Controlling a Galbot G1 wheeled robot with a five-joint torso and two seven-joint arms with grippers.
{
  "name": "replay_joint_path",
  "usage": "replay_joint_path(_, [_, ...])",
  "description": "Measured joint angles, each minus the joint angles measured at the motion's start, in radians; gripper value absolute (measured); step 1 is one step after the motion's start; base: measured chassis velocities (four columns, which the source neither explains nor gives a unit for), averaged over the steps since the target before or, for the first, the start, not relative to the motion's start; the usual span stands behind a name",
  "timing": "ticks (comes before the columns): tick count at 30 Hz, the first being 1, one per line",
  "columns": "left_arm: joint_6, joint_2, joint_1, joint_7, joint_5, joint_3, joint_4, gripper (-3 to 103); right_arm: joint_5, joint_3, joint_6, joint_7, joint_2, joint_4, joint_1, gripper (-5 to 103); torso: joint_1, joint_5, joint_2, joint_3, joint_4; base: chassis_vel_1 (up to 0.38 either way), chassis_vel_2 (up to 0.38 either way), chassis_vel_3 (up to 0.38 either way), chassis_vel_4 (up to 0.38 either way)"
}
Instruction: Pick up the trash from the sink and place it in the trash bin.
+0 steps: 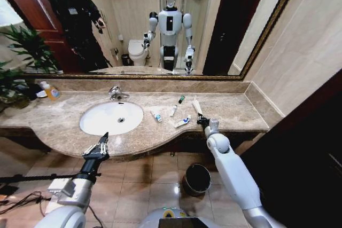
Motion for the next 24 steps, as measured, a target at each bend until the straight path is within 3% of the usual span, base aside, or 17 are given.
replay_joint_path(15, [0.0, 0.0, 0.0, 0.0, 0.0, 0.0, 0.0, 0, 0.061, 0.097, -0.015, -0.015, -0.069, 0.221, -0.149, 0, 0.0, 0.0, 0.0, 0.0, -0.0001, 0.0, 0.0, 0.0, 0.0])
replay_joint_path(24, [0.0, 0.0, 0.0, 0.0, 0.0, 0.0, 0.0, 0, 0.087, 0.201, -0.017, -0.059, -0.092, 0.363, -0.322, 0, 0.0, 0.0, 0.0, 0.0, 0.0, 0.0, 0.0, 0.0, 0.0])
